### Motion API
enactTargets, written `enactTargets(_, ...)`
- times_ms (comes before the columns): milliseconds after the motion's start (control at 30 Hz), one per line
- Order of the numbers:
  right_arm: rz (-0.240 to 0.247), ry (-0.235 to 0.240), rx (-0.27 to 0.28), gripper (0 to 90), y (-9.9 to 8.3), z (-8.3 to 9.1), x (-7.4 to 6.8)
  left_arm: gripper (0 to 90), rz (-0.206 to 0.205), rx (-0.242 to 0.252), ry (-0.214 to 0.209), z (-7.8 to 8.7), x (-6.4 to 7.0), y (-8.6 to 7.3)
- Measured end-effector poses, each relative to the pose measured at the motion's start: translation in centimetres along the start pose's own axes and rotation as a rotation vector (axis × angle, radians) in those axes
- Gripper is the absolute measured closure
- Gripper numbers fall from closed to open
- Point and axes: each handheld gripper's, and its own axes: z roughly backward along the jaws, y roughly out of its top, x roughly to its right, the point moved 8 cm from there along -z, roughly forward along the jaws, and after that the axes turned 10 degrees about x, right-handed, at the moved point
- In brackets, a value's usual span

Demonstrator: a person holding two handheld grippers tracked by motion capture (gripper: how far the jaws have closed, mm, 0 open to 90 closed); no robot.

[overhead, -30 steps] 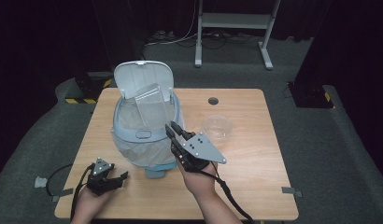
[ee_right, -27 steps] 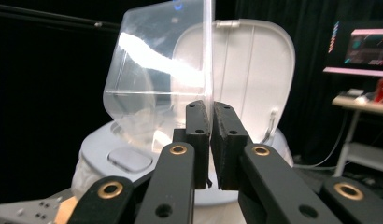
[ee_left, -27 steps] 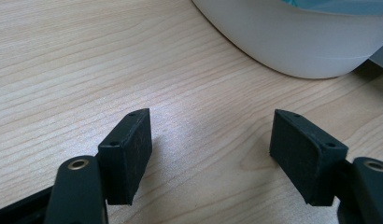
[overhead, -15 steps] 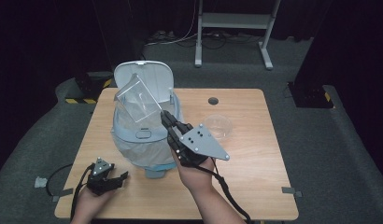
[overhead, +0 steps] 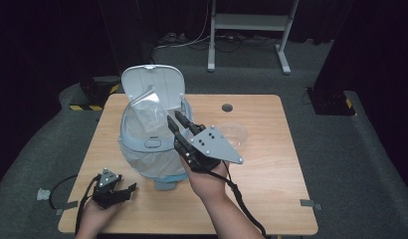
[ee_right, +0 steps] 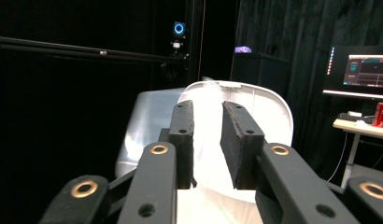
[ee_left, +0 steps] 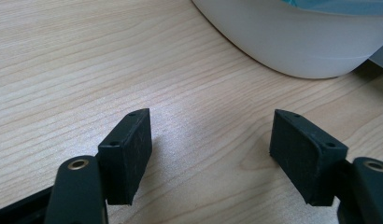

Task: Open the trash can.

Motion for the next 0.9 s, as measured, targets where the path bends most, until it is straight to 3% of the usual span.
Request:
enactTargets(233, 0.008, -0.011, -0.010, 72.2, -0.2, 0.1, 0.2, 29.8, 0.000, 0.000, 0.000, 0.0, 0.0, 0.0)
enactTargets(667, 0.010, -0.044, -0.054, 67.0, -2.3, 1.0, 1.6, 29.9, -0.001, 0.000, 0.000, 0.0, 0.0, 0.0)
enactTargets(900, 0.033, -0.088, -0.116, 63.6, -4.7, 2.3, 3.8, 29.9, -0.001, 0.000, 0.000, 0.0, 0.0, 0.0)
